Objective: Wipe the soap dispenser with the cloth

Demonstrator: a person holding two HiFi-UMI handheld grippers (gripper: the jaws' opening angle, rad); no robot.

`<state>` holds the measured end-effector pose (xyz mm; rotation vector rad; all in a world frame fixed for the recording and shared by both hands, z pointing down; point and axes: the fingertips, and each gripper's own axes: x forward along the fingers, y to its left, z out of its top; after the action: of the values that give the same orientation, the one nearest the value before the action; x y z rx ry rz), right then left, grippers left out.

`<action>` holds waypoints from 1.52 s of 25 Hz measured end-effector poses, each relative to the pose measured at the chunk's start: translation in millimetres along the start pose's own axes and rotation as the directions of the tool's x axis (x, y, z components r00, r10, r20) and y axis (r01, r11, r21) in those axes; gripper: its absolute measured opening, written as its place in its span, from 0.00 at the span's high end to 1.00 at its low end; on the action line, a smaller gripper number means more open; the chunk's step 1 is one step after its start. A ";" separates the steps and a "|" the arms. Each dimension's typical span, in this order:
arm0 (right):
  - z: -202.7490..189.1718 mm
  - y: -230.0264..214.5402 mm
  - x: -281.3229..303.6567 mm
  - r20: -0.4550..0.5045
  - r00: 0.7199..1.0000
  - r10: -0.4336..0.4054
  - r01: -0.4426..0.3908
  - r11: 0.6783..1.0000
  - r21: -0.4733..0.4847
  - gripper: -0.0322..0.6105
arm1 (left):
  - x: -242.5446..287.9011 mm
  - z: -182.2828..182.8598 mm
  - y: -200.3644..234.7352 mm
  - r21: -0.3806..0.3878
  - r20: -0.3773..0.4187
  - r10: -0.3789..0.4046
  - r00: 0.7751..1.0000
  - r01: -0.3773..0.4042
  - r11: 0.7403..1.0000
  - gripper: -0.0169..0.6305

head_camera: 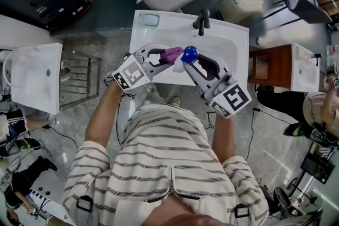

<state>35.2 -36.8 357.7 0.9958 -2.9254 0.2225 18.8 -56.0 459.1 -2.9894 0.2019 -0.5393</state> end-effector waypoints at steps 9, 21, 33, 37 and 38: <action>-1.7 -1.5 -1.6 0.009 0.999 -0.043 0.043 0.999 0.002 0.74 | -6.0 -7.7 -6.1 -0.058 0.005 0.028 1.000 -0.027 0.998 0.78; -2.7 -19.0 -2.0 0.039 0.988 -0.152 0.151 0.988 0.030 0.74 | -17.9 -5.3 -4.0 -0.160 0.036 0.132 0.991 -0.124 0.979 0.78; -15.2 -41.1 9.5 0.010 0.951 -0.310 0.310 0.951 0.007 0.74 | -31.3 10.5 8.6 -0.251 0.069 0.355 0.932 -0.329 0.911 0.77; -26.0 -52.5 18.7 0.000 0.929 -0.369 0.369 0.929 0.028 0.74 | -35.6 8.6 15.4 -0.286 0.074 0.410 0.909 -0.375 0.882 0.77; -28.8 -55.2 21.2 0.000 0.924 -0.382 0.382 0.924 0.028 0.74 | -36.4 7.4 17.4 -0.297 0.072 0.423 0.903 -0.386 0.874 0.77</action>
<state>51.9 -88.5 394.7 1.5424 -2.6615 0.2417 -14.3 -67.3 437.7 -3.0853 0.9421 -0.2772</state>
